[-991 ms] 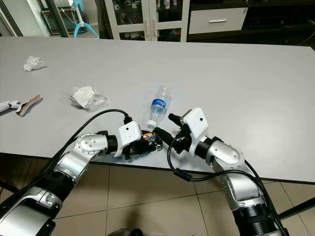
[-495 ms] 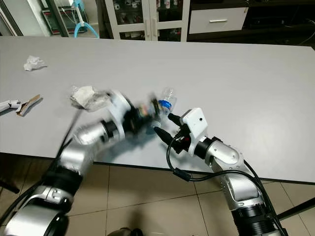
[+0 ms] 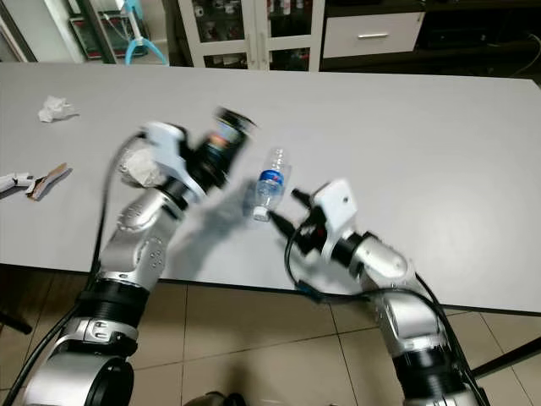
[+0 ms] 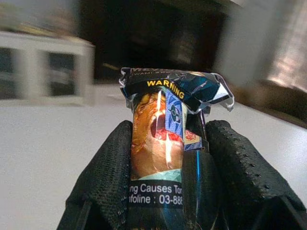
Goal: Picking trash to rubbish bin
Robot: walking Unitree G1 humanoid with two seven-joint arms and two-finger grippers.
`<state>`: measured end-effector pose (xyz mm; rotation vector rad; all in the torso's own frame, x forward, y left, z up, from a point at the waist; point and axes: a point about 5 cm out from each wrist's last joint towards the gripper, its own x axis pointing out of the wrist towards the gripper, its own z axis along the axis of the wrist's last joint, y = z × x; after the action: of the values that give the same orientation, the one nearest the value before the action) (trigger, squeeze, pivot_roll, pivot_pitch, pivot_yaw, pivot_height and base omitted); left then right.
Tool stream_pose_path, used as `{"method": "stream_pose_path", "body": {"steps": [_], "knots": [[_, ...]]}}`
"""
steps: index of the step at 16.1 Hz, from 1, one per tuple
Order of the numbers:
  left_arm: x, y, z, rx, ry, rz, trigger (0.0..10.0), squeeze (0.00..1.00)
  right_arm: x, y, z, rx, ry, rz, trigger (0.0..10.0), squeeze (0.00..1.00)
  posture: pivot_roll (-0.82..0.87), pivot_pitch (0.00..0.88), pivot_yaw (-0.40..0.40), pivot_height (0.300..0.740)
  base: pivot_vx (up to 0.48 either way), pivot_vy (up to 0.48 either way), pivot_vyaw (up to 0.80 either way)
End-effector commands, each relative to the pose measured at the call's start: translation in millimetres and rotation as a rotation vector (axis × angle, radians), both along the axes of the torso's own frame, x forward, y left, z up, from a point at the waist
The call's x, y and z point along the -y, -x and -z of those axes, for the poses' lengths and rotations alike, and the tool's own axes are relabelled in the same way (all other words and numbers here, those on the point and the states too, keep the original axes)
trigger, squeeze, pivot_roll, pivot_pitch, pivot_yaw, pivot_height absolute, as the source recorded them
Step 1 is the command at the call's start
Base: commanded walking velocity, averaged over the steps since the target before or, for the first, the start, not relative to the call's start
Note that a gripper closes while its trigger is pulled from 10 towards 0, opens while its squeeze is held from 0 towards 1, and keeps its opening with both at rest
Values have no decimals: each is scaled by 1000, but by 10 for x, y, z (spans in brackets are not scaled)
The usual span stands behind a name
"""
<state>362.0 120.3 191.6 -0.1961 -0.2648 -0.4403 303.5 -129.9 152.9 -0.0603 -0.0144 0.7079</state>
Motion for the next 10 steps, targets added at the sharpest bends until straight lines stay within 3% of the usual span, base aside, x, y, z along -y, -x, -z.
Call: {"method": "stream_pose_path", "body": {"steps": [1, 5, 7, 10], "knots": [[-107, -37, -90, 31, 22, -116, 10000, 0, 54, -65, -68, 31, -22, 62, 10000, 0, -88, 77, 75, 740, 0, 0, 0], [-192, -39, -136, 79, -42, -276, 10000, 0, 60, -133, -117, 60, -68, 140, 10000, 0, -89, 69, 79, 740, 0, 0, 0], [-150, -3, -143, 118, -92, -309, 10000, 0, 119, -221, -222, 108, -151, 270, 10000, 0, -88, 64, 80, 740, 0, 0, 0], [-114, 43, -152, 174, -162, -357, 10000, 0, 374, -363, -418, 197, -268, 560, 10000, 0, -89, 52, 82, 740, 0, 0, 0]]}}
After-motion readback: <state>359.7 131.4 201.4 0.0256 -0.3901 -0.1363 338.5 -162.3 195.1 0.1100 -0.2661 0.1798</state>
